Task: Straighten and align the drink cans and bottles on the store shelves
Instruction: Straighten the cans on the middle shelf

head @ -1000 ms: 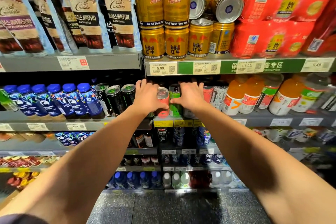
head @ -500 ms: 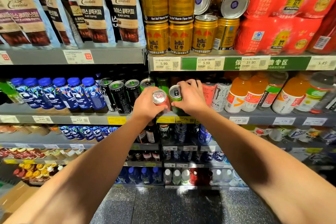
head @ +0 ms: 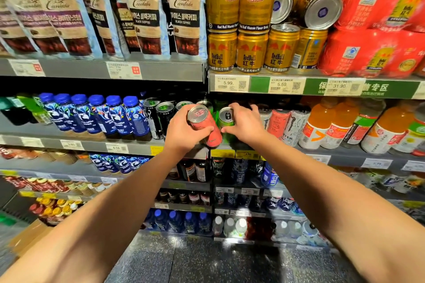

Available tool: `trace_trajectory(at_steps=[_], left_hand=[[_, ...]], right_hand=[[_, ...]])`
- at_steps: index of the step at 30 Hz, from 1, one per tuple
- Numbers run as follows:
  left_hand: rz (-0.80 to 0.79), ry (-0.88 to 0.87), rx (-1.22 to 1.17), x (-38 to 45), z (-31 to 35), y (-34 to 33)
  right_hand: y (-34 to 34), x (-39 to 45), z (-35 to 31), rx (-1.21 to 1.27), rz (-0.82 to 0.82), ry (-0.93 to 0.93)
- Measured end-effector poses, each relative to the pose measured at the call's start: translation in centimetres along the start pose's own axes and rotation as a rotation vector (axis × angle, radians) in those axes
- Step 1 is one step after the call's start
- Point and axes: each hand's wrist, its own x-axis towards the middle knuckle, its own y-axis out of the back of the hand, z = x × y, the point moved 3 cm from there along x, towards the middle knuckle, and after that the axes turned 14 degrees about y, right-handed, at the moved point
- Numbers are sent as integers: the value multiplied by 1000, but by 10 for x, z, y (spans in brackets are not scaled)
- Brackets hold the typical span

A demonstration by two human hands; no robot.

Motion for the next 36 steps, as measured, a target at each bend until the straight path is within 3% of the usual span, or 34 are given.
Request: trace_trajectory(at_steps=[10, 16, 24, 31, 36], left_hand=[[11, 11, -54, -4, -14, 13], [-65, -23, -25, -10, -3, -5], [-138, -67, 15, -12, 13, -39], [-171, -100, 158, -4, 35, -66], [-90, -144, 400, 9, 47, -78]], right_hand=[[-2, 30, -4, 79, -95, -117], [-4, 24, -8, 26, -88, -48], [18, -12, 19, 7, 96, -44], [33, -39, 51, -130, 132, -113], [30, -49, 71, -137, 85, -121]])
